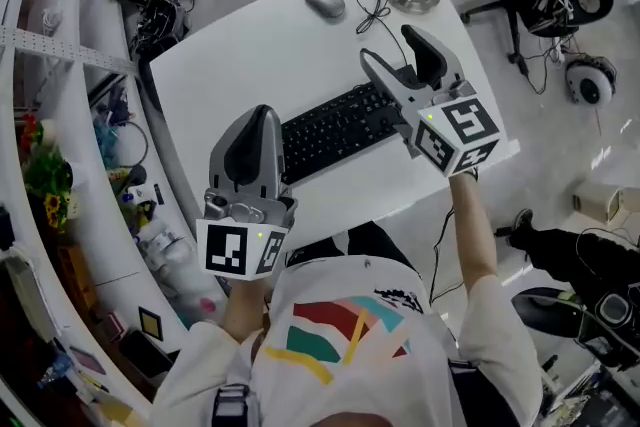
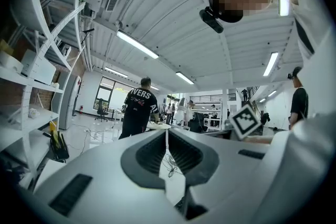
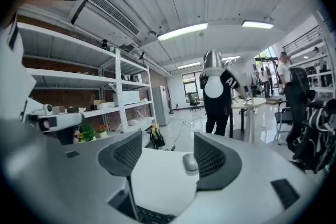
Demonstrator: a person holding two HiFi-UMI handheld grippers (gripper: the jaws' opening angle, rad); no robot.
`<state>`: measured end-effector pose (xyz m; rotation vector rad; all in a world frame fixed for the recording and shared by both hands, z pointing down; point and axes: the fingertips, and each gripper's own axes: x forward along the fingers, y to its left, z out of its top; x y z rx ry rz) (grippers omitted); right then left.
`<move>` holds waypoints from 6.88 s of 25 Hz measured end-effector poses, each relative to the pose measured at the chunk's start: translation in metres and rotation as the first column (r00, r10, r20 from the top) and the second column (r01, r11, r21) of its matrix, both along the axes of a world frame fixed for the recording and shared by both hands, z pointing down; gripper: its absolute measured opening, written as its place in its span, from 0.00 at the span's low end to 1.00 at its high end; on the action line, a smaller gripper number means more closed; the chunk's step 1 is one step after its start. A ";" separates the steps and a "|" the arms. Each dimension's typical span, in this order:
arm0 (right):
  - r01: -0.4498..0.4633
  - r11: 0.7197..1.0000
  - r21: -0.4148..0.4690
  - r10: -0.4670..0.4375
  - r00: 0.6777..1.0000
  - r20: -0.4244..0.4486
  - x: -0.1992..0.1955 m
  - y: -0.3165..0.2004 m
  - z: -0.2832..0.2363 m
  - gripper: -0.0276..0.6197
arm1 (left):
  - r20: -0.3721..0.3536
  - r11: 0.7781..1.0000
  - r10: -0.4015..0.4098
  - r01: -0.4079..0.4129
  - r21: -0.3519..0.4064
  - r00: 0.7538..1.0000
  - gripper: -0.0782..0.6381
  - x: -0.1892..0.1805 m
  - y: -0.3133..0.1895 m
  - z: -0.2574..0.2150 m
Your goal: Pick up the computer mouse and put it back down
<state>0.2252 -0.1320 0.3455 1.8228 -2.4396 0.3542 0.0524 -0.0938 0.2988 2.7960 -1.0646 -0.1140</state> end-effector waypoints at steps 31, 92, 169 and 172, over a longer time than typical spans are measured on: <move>0.023 0.735 -0.678 -0.258 0.934 -0.249 0.007 -0.243 0.250 0.55 | 0.027 0.964 -0.015 0.022 -0.267 1.000 0.27 -0.028 -0.098 0.119; 0.244 0.966 -0.083 -0.237 0.967 0.089 -0.122 0.098 -0.066 0.51 | -0.084 0.990 -0.132 0.135 0.034 0.988 0.17 -0.072 0.024 -0.061; 0.488 0.871 -0.051 -0.490 0.865 -0.105 -0.322 -0.042 -0.016 0.06 | -0.099 0.848 -0.529 0.518 -0.117 0.843 0.17 -0.275 0.037 -0.001; 0.386 0.922 0.018 -0.384 0.921 -0.061 -0.273 0.002 -0.053 0.06 | -0.107 0.904 -0.426 0.419 -0.088 0.898 0.17 -0.246 0.027 -0.013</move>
